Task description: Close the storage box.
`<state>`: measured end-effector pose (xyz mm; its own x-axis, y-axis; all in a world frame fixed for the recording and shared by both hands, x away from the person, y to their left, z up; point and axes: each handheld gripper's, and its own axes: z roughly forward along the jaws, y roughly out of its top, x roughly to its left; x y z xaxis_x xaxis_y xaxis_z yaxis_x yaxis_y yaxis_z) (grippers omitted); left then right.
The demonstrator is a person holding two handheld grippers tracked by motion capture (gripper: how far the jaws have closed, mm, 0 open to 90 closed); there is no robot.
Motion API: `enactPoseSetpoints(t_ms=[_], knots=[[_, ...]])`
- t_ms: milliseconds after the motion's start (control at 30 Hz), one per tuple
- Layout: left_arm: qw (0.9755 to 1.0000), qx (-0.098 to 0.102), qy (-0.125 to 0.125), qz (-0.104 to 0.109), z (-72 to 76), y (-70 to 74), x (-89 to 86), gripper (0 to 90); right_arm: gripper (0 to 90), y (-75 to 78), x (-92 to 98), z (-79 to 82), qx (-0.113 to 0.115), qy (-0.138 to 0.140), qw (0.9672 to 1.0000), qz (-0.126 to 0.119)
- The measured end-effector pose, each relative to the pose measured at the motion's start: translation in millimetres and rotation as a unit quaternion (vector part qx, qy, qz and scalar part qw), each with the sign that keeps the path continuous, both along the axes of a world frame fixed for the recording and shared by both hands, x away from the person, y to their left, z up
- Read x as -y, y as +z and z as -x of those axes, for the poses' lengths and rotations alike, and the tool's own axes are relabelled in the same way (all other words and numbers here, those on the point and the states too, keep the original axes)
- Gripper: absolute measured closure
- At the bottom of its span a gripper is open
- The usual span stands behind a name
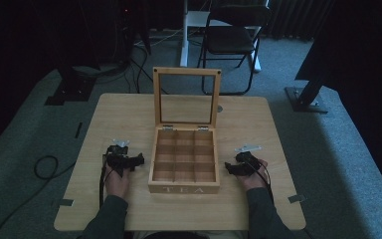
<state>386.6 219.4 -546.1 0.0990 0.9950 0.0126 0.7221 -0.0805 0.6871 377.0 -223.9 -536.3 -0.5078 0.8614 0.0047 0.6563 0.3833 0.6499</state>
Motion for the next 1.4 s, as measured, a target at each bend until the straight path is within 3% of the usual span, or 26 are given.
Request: enactPoseSetpoints(t_ms=[100, 167, 267, 400, 533, 633, 767, 900, 967, 1033, 1200, 1400], knots=[[1.0000, 0.000, -0.002, 0.000, 0.7, 0.0, -0.4, 1.6, 37.7, 0.6, 0.6, -0.4, -0.003, 0.003, 1.0000, 0.001], [1.0000, 0.000, -0.002, 0.000, 0.7, 0.0, -0.4, 1.6, 45.9, 3.1, 1.2, -1.3, -0.010, 0.003, 0.9999, 0.005], [1.0000, 0.000, -0.002, 0.000, 0.7, 0.0, -0.5, 1.6, 50.1, 7.3, 4.7, -2.6, -0.007, -0.001, 0.9999, -0.009], [1.0000, 0.000, -0.002, 0.000, 0.7, 0.0, -0.5, 1.6, 51.8, 16.0, 4.9, -4.8, 0.008, 0.005, 0.9998, -0.016], [1.0000, 0.000, -0.002, 0.000, 0.7, 0.0, -0.4, 1.6, 54.4, 26.6, 5.0, -8.9, 0.027, 0.006, 0.9988, -0.041], [1.0000, -0.001, -0.003, -0.001, 0.7, 0.1, -0.6, 1.6, 52.0, 35.7, 3.3, -13.6, 0.033, 0.009, 0.9976, -0.060], [1.0000, -0.001, -0.005, -0.001, 0.9, 0.1, -0.8, 1.6, 40.1, 46.6, -0.9, -22.1, 0.034, 0.007, 0.9976, -0.060], [1.0000, 0.000, -0.008, -0.001, 1.3, 0.0, -0.4, 1.6, 32.1, 58.3, -3.9, -26.2, 0.057, -0.014, 0.9966, -0.058], [1.0000, 0.000, -0.009, -0.001, 1.4, -0.1, -0.3, 1.6, 32.6, 64.5, -4.8, -27.8, 0.070, -0.022, 0.9949, -0.069], [1.0000, 0.000, -0.009, -0.001, 1.4, -0.1, -0.3, 1.6, 36.0, 71.1, -7.1, -30.9, 0.071, -0.011, 0.9935, -0.088], [1.0000, 0.000, -0.009, -0.001, 1.4, -0.1, -0.3, 1.6, 37.6, 83.4, -14.1, -39.2, 0.097, -0.009, 0.9913, -0.089], [1.0000, 0.000, -0.009, -0.001, 1.4, -0.1, -0.3, 1.6, 39.7, 91.1, -15.3, -56.3, 0.097, -0.008, 0.9871, -0.127]])
